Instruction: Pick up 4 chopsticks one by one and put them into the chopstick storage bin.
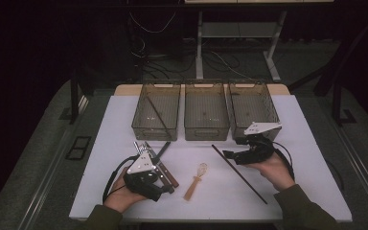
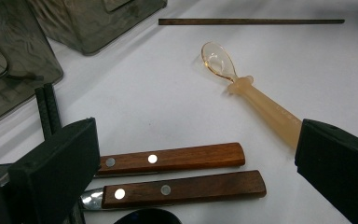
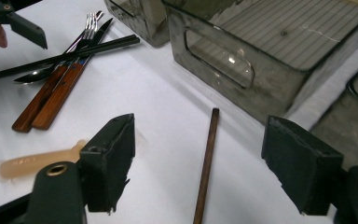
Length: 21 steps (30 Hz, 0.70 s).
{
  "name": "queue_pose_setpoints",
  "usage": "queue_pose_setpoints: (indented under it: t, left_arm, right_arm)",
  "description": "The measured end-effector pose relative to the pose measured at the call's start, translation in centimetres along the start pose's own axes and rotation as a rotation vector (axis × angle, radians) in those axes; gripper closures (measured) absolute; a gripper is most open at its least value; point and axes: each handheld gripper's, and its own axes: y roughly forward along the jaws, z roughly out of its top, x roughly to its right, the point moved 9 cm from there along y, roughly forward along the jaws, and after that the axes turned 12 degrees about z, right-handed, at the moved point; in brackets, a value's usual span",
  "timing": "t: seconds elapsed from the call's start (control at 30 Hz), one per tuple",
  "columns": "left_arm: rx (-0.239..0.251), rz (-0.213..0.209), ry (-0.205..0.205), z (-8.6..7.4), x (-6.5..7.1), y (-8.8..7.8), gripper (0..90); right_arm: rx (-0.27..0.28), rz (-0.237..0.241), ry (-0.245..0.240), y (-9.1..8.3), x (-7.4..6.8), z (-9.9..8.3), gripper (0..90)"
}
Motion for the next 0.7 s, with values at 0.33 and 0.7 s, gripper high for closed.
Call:
queue_pose_setpoints:
  t: [0.33, 0.7]
  left_arm:
    - [0.002, 0.001, 0.000, 0.0, 0.0, -0.1, 0.0]
    - [0.004, 0.002, -0.006, 0.1, 0.0, -0.1, 0.0]
  right_arm:
    - [-0.015, -0.025, 0.040, -1.6, -0.1, -3.1, 46.1]
    - [-0.030, -0.002, 0.069, -2.6, -1.3, -5.5, 52.0]
